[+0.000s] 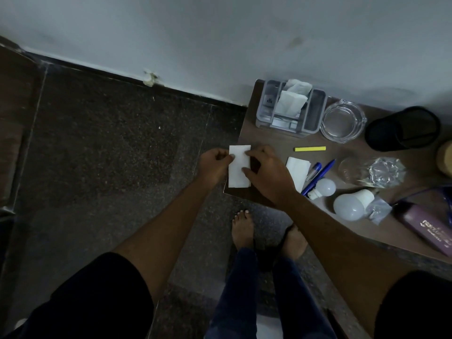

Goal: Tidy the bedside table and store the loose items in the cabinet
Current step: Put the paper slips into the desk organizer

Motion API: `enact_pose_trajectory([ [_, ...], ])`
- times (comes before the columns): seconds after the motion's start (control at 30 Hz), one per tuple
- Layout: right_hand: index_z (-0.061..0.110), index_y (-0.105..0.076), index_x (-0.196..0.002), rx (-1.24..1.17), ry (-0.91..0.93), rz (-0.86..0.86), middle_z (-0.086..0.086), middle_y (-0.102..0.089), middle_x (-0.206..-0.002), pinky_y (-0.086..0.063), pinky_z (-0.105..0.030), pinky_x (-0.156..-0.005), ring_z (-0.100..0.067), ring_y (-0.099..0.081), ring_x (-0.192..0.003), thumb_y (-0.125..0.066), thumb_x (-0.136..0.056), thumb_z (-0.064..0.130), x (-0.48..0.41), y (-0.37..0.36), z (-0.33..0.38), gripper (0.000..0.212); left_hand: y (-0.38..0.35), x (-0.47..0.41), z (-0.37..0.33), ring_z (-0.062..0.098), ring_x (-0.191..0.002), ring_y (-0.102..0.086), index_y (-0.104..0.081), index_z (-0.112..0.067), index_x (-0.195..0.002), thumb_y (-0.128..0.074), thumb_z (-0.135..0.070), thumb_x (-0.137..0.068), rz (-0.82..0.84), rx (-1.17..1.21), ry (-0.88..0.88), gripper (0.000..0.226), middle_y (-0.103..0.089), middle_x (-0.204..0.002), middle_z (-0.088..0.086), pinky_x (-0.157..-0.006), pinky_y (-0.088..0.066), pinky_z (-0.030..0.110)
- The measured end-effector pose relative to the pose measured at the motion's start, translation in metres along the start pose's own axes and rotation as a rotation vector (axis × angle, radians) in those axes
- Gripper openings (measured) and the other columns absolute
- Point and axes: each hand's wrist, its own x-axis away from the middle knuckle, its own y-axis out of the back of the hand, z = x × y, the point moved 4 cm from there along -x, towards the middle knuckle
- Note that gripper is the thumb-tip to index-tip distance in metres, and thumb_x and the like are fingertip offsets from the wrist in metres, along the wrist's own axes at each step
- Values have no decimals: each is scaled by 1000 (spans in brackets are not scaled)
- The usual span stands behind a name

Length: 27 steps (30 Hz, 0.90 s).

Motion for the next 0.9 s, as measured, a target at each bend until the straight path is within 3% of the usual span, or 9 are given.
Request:
enact_pose_trajectory([
  [0.13,17,-61,-127,-171,-88,-43,-1,-59,-128,-41,-8,-82,-12,-57,-108,-75,-87,30,0,8,-4,44,4,6,0,21,-96,-72,-69,-6,-108,-65,-16,-96,56,42,-39,16,-73,-110,10,-78,-61,34],
  [0.27,17,-57,-133,-366,-142,40,11,-60,-120,-44,-2,-71,-1,-56,-100,-76,-87,27,2,15,-3,50,7,14,-4,-4,-71,-71,-69,-8,-104,-66,-14,-95,90,73,-66,11,-72,-94,-4,-55,-53,11],
  [0.43,15,-63,-126,-416,-143,104,11,-65,-112,-45,1,-68,7,-60,-90,-72,-91,24,1,24,-1,37,9,22,-13,-6,-68,-70,-69,-5,-109,-65,-13,-95,92,90,-96,16,-72,-94,-4,-55,-52,11],
  [0.53,20,-66,-95,-416,-140,72,13,-68,-92,-47,-4,-64,10,-62,-81,-71,-92,22,-1,32,-1,6,7,28,-22,-8,-68,-70,-67,-1,-111,-64,-12,-96,81,104,-116,19,-71,-93,-5,-54,-52,10],
  [0.6,13,-65,-85,-419,-129,57,2,-69,-86,-55,-21,-69,1,-65,-81,-69,-94,23,-1,39,1,14,4,33,-28,-8,-70,-70,-66,1,-111,-62,-9,-97,72,123,-144,18,-70,-93,-4,-55,-53,11],
  [0.67,3,-63,-88,-436,-130,65,-10,-71,-91,-59,-43,-78,-20,-69,-89,-66,-95,24,-2,47,4,23,2,36,-36,-7,-72,-70,-65,0,-108,-61,-6,-97,62,153,-179,14,-70,-95,-1,-56,-53,11],
  [0.73,2,-61,-92,-444,-129,61,-12,-70,-97,-59,-46,-81,-25,-68,-95,-65,-96,26,-3,56,8,24,1,40,-44,-7,-75,-70,-65,-4,-103,-63,-7,-96,45,153,-220,8,-71,-96,-1,-58,-53,12],
  [0.8,12,-61,-102,-408,-110,3,-3,-69,-104,-59,-34,-79,-19,-67,-99,-65,-95,29,0,66,15,19,1,43,-53,-5,-77,-69,-66,-6,-100,-65,-9,-94,-1,147,-268,6,-71,-95,-3,-60,-52,12],
  [0.9,25,-56,-114,-298,-69,-298,9,-61,-112,-48,-13,-80,-2,-58,-99,-63,-94,31,13,86,30,23,1,50,-67,3,-86,-69,-69,-6,-100,-69,-11,-92,-144,195,-340,9,-73,-102,4,-64,-54,14],
])
